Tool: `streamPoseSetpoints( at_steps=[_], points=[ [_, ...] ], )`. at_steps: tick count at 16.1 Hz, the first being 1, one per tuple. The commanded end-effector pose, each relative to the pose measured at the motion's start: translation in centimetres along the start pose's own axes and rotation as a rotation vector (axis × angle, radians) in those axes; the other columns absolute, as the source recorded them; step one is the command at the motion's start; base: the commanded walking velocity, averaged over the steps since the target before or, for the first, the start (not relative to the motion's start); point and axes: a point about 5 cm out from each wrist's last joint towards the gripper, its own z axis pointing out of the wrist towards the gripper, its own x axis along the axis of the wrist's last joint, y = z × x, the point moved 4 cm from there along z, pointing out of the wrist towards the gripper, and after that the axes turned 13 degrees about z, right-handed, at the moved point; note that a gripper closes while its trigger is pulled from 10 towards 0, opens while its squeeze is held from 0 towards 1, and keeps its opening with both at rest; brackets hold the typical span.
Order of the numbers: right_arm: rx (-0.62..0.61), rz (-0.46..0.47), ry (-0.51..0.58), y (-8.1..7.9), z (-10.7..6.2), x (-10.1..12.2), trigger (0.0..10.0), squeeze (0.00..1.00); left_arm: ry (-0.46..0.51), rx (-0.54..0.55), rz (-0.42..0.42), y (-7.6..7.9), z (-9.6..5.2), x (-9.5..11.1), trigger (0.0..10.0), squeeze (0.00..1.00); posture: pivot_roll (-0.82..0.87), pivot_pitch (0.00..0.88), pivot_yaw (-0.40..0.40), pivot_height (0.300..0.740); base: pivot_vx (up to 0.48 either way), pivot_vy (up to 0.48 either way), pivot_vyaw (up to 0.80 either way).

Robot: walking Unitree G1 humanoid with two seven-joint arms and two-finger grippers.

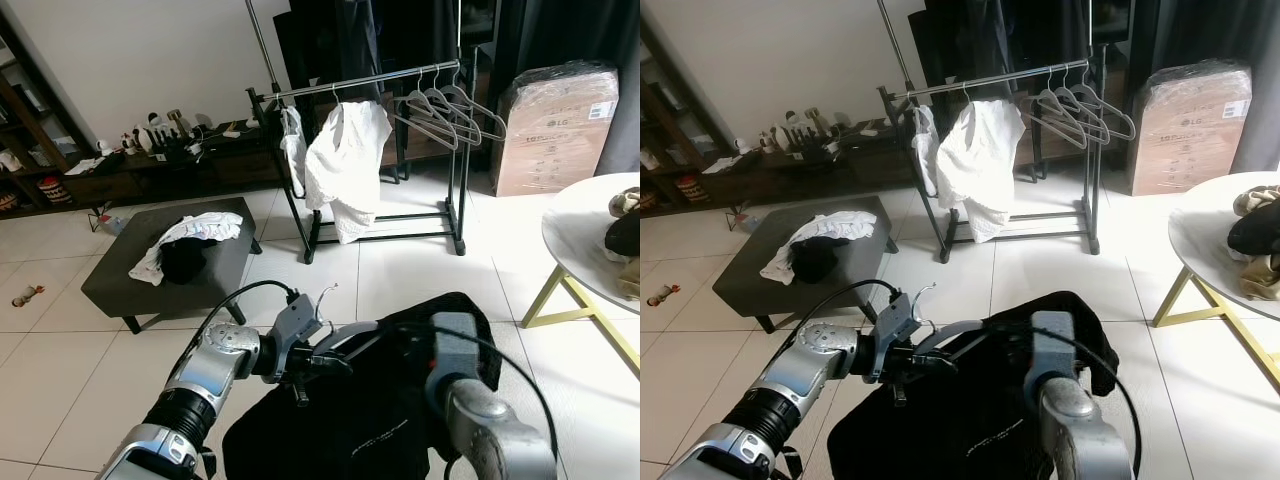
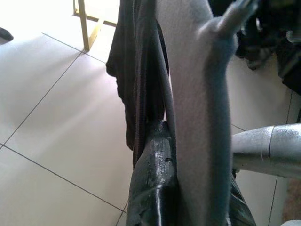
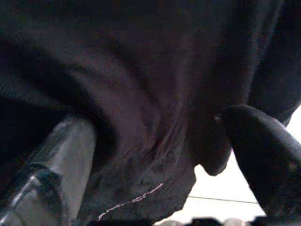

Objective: Hang hanger

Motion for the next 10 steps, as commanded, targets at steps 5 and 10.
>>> streamPoseSetpoints(
  at_steps=[5,10],
  points=[
    [-0.063,0.083,0.048,0.0,0.4,0.7,10.0,0.00,0.021,0.025,0.001,-0.5,-0.8,0.4,10.0,0.00,-0.22,0.023,0.228,0.740,0.000,0.000,0.00],
    [0.210,-0.014,-0.038,-4.2,-0.6,-0.7,10.0,0.00,0.021,0.025,-0.002,-0.4,-0.8,0.4,10.0,0.00,-0.22,0.026,0.227,0.740,0.000,0.000,0.00]
  ],
)
